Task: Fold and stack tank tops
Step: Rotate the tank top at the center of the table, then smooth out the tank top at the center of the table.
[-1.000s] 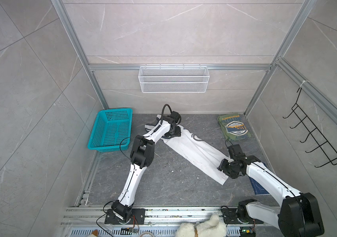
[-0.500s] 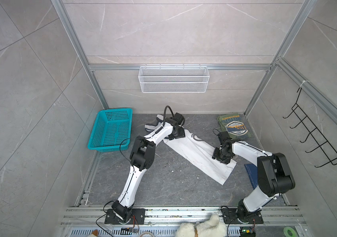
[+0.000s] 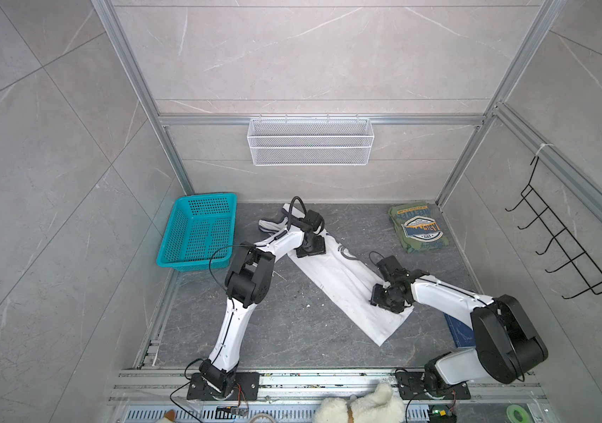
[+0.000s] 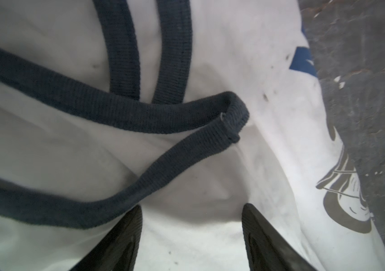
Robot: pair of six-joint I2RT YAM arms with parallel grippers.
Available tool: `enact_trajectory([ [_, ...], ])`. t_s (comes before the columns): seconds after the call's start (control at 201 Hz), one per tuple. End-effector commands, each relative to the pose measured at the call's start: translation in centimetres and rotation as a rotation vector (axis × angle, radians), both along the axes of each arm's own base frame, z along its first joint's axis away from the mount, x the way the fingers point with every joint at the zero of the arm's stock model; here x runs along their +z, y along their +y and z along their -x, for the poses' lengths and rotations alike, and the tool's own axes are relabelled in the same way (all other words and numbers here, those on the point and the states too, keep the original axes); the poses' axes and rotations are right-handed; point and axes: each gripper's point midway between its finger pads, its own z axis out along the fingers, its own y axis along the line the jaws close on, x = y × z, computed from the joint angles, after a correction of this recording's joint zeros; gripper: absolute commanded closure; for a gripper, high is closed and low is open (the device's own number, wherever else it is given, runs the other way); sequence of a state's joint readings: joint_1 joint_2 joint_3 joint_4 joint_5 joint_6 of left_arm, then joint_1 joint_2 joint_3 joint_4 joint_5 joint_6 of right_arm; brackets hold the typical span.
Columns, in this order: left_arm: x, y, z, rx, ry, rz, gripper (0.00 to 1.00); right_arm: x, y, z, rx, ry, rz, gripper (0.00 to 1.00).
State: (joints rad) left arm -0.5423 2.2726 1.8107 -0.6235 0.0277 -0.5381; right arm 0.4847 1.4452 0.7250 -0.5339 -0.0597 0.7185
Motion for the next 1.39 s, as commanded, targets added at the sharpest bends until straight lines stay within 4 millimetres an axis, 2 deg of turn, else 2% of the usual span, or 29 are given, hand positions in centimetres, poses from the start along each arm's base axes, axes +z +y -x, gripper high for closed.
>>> enact_trajectory([
  [0.0, -0.2, 3.2, 0.9, -0.091, 0.009, -0.099, 0.29, -0.6, 1.9, 4.4, -0.011, 0.09, 0.009, 0.44],
  [0.129, 1.7, 3.0, 1.9, -0.117, -0.012, -0.056, 0.29, 0.3, 5.1, 6.3, 0.053, 0.053, 0.031, 0.44],
  [0.224, 4.2, 3.9, 1.4, -0.053, -0.049, -0.046, 0.28, 1.3, 5.7, 6.2, 0.076, 0.013, 0.062, 0.44],
  [0.304, 6.6, 6.5, -0.1, 0.078, -0.073, -0.051, 0.28, 2.1, 5.4, 5.5, 0.067, -0.028, 0.082, 0.44],
  [0.423, 8.4, 12.9, -3.2, 0.356, -0.115, -0.085, 0.28, 2.8, 5.5, 4.7, 0.062, -0.058, 0.089, 0.44],
  [0.508, 8.1, 15.8, -5.5, 0.485, -0.126, -0.018, 0.28, 2.6, 5.6, 4.6, 0.062, -0.059, 0.091, 0.44],
  [0.682, 8.7, 19.1, -9.2, 0.571, -0.187, -0.079, 0.28, 1.6, 5.7, 5.0, 0.063, -0.041, 0.085, 0.44],
  [0.771, 8.0, 20.6, -10.6, 0.606, -0.179, -0.105, 0.28, 1.3, 5.6, 5.1, 0.063, -0.037, 0.085, 0.44],
  [0.826, 7.3, 21.0, -11.5, 0.613, -0.171, -0.101, 0.29, 1.3, 5.5, 5.1, 0.062, -0.037, 0.085, 0.44],
  [0.856, 7.7, 21.2, -11.9, 0.614, -0.181, -0.098, 0.3, 1.2, 5.5, 5.2, 0.063, -0.038, 0.084, 0.44],
  [0.871, 6.1, 21.3, -12.1, 0.617, -0.155, -0.113, 0.3, 1.2, 5.5, 5.2, 0.064, -0.035, 0.084, 0.44],
  [0.99, 4.2, 21.9, -12.6, 0.621, -0.118, -0.158, 0.35, 1.2, 5.5, 5.2, 0.064, -0.034, 0.087, 0.44],
  [1.195, 3.4, 23.0, -12.6, 0.64, -0.123, -0.211, 0.4, 0.7, 5.6, 5.2, 0.066, -0.024, 0.092, 0.44],
  [1.304, 3.0, 22.9, -12.9, 0.632, -0.125, -0.205, 0.4, 0.3, 5.8, 5.3, 0.068, -0.012, 0.088, 0.44],
  [1.389, 1.8, 22.5, -13.4, 0.618, -0.116, -0.177, 0.43, 0.3, 5.9, 5.3, 0.071, -0.007, 0.083, 0.44],
])
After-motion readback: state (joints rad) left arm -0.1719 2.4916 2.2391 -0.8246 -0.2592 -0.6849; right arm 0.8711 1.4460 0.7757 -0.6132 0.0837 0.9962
